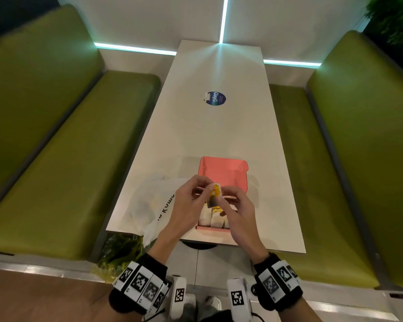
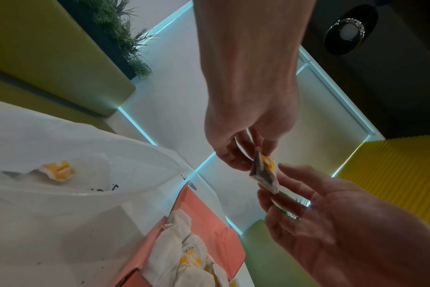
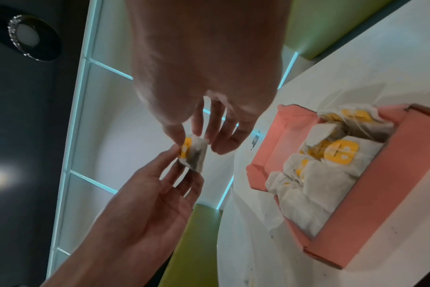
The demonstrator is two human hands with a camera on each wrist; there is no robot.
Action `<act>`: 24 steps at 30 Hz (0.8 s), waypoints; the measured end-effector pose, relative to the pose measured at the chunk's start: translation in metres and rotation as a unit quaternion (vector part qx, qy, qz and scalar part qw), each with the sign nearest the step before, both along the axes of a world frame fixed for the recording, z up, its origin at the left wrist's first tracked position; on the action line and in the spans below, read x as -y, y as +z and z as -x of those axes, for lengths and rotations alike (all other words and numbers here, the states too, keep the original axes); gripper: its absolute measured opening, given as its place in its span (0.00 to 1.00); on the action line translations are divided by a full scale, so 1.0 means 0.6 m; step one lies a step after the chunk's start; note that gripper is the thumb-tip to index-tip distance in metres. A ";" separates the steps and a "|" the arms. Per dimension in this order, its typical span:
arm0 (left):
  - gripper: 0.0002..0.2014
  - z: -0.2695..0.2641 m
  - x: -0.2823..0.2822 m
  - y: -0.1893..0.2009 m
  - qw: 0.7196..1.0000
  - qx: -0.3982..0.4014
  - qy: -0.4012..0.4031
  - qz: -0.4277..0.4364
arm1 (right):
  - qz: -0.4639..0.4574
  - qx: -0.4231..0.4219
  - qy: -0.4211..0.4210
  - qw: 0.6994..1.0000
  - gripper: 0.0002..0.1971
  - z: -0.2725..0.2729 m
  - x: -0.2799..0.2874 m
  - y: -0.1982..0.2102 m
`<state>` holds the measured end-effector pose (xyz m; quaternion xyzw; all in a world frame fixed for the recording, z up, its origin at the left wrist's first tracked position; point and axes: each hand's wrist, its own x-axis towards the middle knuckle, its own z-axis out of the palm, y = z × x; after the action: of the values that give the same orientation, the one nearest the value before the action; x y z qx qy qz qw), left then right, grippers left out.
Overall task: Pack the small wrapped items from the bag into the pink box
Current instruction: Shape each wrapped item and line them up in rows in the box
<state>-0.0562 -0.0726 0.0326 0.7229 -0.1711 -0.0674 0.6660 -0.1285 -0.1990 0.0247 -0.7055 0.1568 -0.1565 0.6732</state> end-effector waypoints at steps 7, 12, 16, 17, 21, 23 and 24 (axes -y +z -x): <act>0.13 0.012 -0.009 -0.002 0.997 -0.043 -0.062 0.010 | -0.059 0.023 -0.033 0.997 0.05 -0.003 -0.004 0.004; 0.06 0.014 -0.009 -0.008 0.998 -0.035 -0.053 0.011 | -0.069 0.000 -0.008 0.998 0.04 0.002 0.006 0.011; 0.04 0.007 -0.010 -0.007 0.999 -0.038 -0.031 0.019 | -0.070 -0.021 0.043 0.996 0.05 0.011 0.014 0.015; 0.04 0.006 -0.010 -0.005 0.998 -0.045 -0.025 0.029 | -0.068 -0.025 0.055 0.996 0.05 0.012 0.016 0.015; 0.02 0.006 -0.008 0.003 0.993 -0.093 -0.003 0.074 | -0.051 -0.034 0.096 0.994 0.07 0.018 0.022 0.016; 0.02 0.006 -0.005 0.005 0.991 -0.103 0.009 0.085 | -0.044 -0.039 0.106 0.993 0.07 0.021 0.021 0.019; 0.02 0.006 -0.004 0.004 0.991 -0.105 0.015 0.086 | -0.040 -0.042 0.107 0.993 0.08 0.023 0.020 0.020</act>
<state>-0.0598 -0.0703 0.0348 0.6548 -0.0947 -0.1179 0.7405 -0.1423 -0.2108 0.0368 -0.6965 0.1147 -0.0473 0.7067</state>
